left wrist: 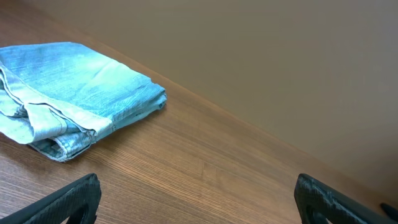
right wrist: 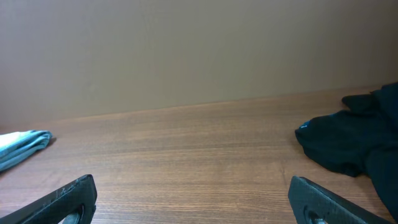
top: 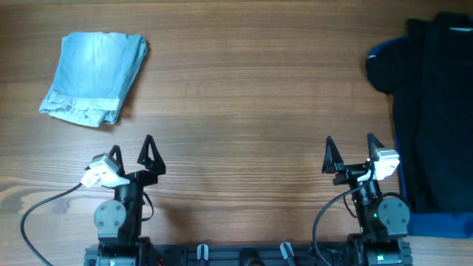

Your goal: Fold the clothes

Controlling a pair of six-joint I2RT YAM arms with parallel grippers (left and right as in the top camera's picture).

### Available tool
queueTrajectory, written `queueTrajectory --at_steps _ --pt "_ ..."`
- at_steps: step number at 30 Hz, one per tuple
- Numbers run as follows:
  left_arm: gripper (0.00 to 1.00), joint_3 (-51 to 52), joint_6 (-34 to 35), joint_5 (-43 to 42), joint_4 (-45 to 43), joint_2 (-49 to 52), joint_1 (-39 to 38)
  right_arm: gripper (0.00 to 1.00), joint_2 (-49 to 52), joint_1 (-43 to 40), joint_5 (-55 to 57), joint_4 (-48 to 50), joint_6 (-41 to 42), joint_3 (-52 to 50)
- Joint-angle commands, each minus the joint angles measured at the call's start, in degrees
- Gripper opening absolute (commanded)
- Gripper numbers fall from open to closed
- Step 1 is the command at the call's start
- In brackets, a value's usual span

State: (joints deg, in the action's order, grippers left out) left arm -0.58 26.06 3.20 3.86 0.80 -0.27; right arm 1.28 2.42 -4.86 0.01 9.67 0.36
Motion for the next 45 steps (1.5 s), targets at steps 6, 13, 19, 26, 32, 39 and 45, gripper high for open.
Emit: queueTrajectory --at_steps 6,13,19,26,32,39,45 --pt "1.0 0.22 0.11 0.96 -0.15 -0.37 -0.26 1.0 0.39 -0.35 0.0 0.22 0.87 -0.07" --pt "1.0 0.22 0.11 0.96 -0.15 -0.37 -0.26 1.0 0.39 -0.35 0.0 0.24 0.85 -0.07" --pt "1.0 0.22 0.11 0.96 -0.15 -0.37 -0.26 1.0 0.39 -0.37 0.0 0.24 0.85 -0.07" --pt "1.0 0.22 0.09 0.96 -0.15 -0.37 -0.26 1.0 0.39 -0.35 0.42 0.46 4.44 -0.04" --pt "1.0 0.22 0.09 0.96 -0.15 -0.37 -0.26 1.0 0.39 -0.37 -1.07 -7.56 11.45 10.05" --pt "1.0 0.22 0.11 0.96 -0.15 -0.37 -0.26 1.0 18.73 -0.37 -0.24 -19.61 9.22 40.02" --pt "1.0 0.22 0.11 0.96 -0.15 -0.37 -0.26 1.0 59.63 -1.46 1.42 -37.31 -1.46 77.24"
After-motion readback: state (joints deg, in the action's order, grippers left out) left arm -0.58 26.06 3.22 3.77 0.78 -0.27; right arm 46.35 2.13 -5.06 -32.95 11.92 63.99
